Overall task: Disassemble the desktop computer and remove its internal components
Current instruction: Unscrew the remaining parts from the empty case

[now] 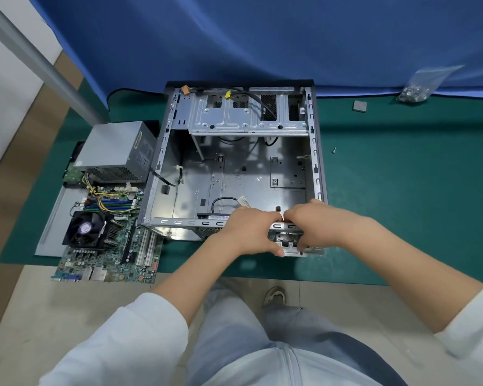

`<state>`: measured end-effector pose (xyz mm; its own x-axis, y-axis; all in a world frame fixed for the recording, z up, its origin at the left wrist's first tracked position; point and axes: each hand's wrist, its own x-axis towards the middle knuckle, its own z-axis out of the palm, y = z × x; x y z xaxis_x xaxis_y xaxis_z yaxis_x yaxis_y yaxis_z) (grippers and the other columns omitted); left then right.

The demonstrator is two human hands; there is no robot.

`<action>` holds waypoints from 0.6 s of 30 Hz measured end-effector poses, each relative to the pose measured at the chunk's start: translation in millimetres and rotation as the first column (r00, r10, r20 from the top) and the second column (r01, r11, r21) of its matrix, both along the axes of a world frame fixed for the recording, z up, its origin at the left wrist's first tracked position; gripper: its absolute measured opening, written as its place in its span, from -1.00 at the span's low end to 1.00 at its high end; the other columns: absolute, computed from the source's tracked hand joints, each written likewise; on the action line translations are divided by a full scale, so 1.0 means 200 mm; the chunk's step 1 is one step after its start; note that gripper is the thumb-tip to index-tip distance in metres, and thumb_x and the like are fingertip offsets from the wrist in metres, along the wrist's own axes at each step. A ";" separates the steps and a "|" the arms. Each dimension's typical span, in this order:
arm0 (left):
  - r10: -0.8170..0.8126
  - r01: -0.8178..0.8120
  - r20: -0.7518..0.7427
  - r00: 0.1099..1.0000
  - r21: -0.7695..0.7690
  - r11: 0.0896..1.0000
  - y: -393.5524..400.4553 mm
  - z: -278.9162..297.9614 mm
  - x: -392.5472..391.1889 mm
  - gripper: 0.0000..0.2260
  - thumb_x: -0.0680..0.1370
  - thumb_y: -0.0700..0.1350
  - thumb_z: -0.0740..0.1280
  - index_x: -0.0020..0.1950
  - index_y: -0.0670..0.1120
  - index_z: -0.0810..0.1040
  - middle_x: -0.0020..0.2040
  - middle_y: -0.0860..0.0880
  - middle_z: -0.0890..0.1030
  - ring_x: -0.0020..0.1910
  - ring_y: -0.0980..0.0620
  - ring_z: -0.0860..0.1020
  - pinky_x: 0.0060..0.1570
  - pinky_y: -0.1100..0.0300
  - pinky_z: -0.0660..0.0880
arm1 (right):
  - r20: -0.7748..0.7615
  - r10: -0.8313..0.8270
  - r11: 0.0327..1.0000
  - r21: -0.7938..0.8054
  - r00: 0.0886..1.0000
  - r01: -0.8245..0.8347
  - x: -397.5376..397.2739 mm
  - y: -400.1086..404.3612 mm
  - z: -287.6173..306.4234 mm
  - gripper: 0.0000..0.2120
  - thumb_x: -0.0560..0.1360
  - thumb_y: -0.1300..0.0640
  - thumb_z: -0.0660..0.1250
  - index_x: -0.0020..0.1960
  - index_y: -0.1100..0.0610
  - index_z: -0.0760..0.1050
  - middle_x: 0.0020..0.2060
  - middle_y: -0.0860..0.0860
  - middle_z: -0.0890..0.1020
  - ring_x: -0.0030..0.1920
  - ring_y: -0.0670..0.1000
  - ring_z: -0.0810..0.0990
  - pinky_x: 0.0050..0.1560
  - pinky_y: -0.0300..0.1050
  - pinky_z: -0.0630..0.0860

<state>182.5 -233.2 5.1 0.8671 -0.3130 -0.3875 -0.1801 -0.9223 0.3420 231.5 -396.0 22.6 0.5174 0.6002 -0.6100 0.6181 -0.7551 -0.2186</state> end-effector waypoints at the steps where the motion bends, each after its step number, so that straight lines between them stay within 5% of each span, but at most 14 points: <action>1: -0.019 0.017 0.043 0.999 0.041 0.999 -0.01 -0.01 -0.01 -0.46 0.29 0.30 0.44 0.16 0.07 0.48 -0.11 0.03 0.63 -0.05 -0.04 0.56 -0.17 0.16 0.25 | 0.032 0.030 0.999 -0.020 0.999 -0.029 -0.01 0.01 0.00 -0.60 0.37 0.00 0.47 0.12 0.05 0.41 -0.01 -0.02 0.51 -0.08 0.05 0.35 -0.09 -0.11 0.32; 6: -0.059 0.029 0.210 0.976 0.143 0.989 -0.04 -0.06 -0.02 -0.54 0.29 0.30 0.42 -0.01 0.02 0.52 -0.13 0.04 0.63 -0.14 -0.04 0.59 -0.16 0.14 0.31 | 0.197 0.100 0.995 -0.001 0.975 -0.102 -0.07 0.04 -0.05 -0.72 0.40 0.00 0.37 -0.07 0.05 0.28 -0.16 -0.04 0.46 -0.30 0.01 0.34 -0.09 -0.13 0.16; 11: -0.061 0.015 0.295 0.953 0.155 0.988 -0.04 -0.09 -0.05 -0.61 0.32 0.22 0.42 -0.06 -0.03 0.49 -0.14 0.01 0.62 -0.12 -0.07 0.57 -0.12 0.11 0.35 | 0.343 0.136 0.987 0.038 0.930 -0.158 -0.09 0.00 -0.10 -0.70 0.35 0.01 0.37 -0.07 0.04 0.28 -0.14 -0.02 0.49 -0.27 0.02 0.38 -0.12 -0.12 0.14; 15: -0.137 0.127 0.202 0.970 0.063 0.990 0.03 -0.05 -0.04 -0.47 0.36 0.32 0.38 0.10 -0.06 0.49 0.01 -0.01 0.57 0.07 -0.01 0.46 0.05 0.12 0.32 | 0.225 0.121 0.983 0.111 0.967 -0.148 -0.06 -0.02 -0.09 -0.44 0.28 -0.28 0.43 0.06 0.06 0.38 -0.14 -0.08 0.40 -0.10 -0.03 0.37 -0.06 -0.15 0.19; 18: -0.003 0.034 0.205 0.979 -0.148 0.988 0.16 0.02 -0.08 -0.49 0.50 0.27 0.24 0.31 -0.03 0.44 0.21 0.02 0.52 0.24 0.05 0.39 0.21 0.18 0.27 | 0.168 -0.024 0.947 0.320 0.986 -0.032 -0.02 -0.04 -0.04 -0.36 0.28 -0.48 0.21 0.07 0.03 0.46 -0.12 -0.11 0.45 -0.01 -0.04 0.35 0.06 -0.14 0.28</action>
